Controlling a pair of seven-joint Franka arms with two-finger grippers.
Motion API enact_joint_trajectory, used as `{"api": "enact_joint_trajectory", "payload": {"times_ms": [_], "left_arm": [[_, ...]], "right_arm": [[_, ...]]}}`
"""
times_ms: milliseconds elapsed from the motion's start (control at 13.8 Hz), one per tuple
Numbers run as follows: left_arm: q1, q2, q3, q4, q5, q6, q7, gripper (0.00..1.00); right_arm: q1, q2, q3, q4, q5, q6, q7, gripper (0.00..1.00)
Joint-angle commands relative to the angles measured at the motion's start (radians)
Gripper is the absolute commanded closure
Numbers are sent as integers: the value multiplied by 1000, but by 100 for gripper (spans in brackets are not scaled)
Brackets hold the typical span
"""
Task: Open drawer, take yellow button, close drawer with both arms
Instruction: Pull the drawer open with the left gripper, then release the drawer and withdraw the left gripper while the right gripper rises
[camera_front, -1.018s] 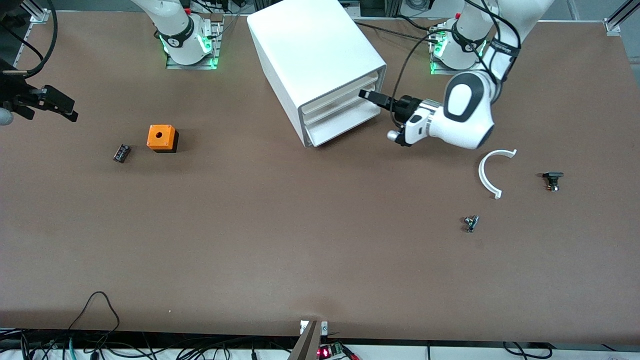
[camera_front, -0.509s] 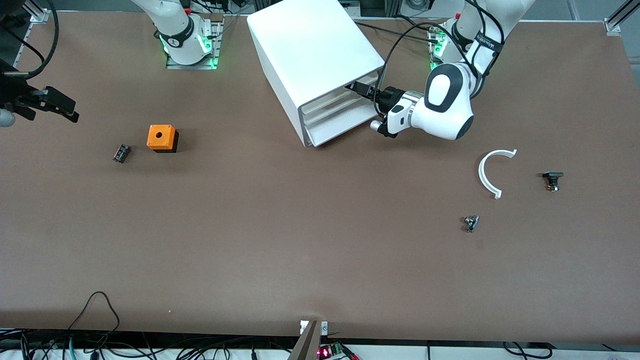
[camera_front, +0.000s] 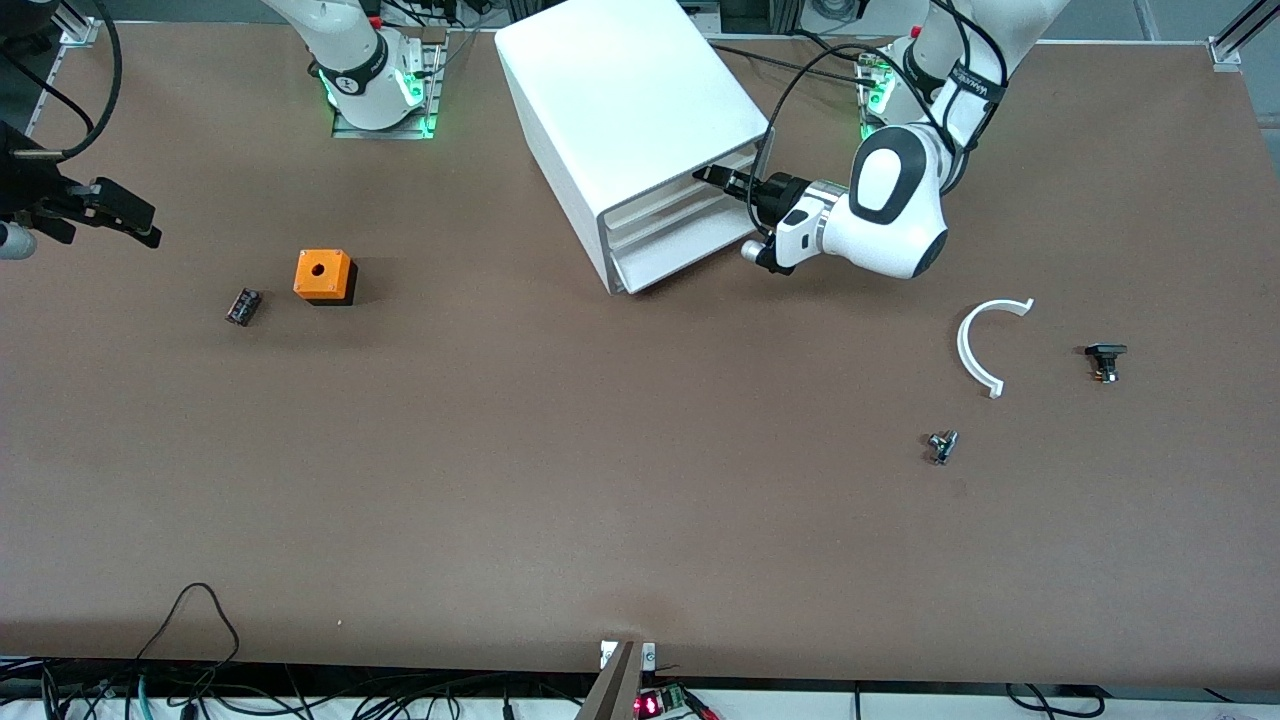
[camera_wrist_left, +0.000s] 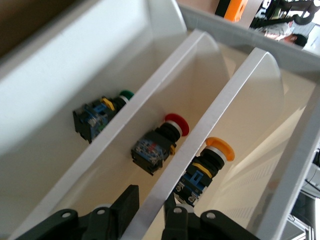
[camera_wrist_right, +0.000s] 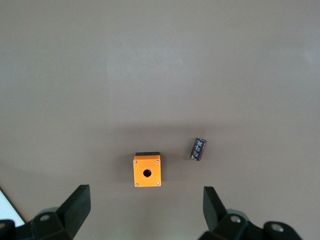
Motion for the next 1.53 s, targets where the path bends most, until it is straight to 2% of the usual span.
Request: {"api": "enact_joint_trajectory", "payload": {"times_ms": [0,145,218,291,364,436,655,727,873,1018,1164,1309,1455], "left_arm": [[8,-10,102,-7,11,86,12,100],[8,-10,168,25,35,90,14,100],[9,-8,188,51,84,106,14,100],[11,-10,204,80,127,125,6,74],[15,-14,210,83,132,126,3,7],[25,-24,211,91,132,125,-2,0],[29,-44,236,129,161,129,0,0],[32,-54,263,155,219,129,1,0],[40,-83,323,242,412,129,1,0],[54,-105,388,334,519,129,0,0],[66,-137,409,371,625,114,4,0],[72,-183,419,437,838,-5,-11,0],[74,-214,422,517,990,-149,-131,0]], "right_arm": [[-7,1,10,0,1,-8,-3,0],[-6,3,10,0,-1,-5,0,0],[-6,3,10,0,-1,-3,0,0],[-6,3,10,0,-1,-3,0,0],[-6,3,10,0,1,-4,0,0],[-6,3,10,0,-1,-8,0,0],[-7,3,9,-3,1,-12,-18,0],[-10,3,7,-4,1,-21,-18,0],[-13,12,6,-3,-1,-28,-6,0],[-15,12,4,-1,-1,-32,-1,0],[-13,17,6,0,2,-17,0,0],[-7,29,7,0,-4,0,-1,0],[-4,44,10,-1,-1,21,0,0]]}}
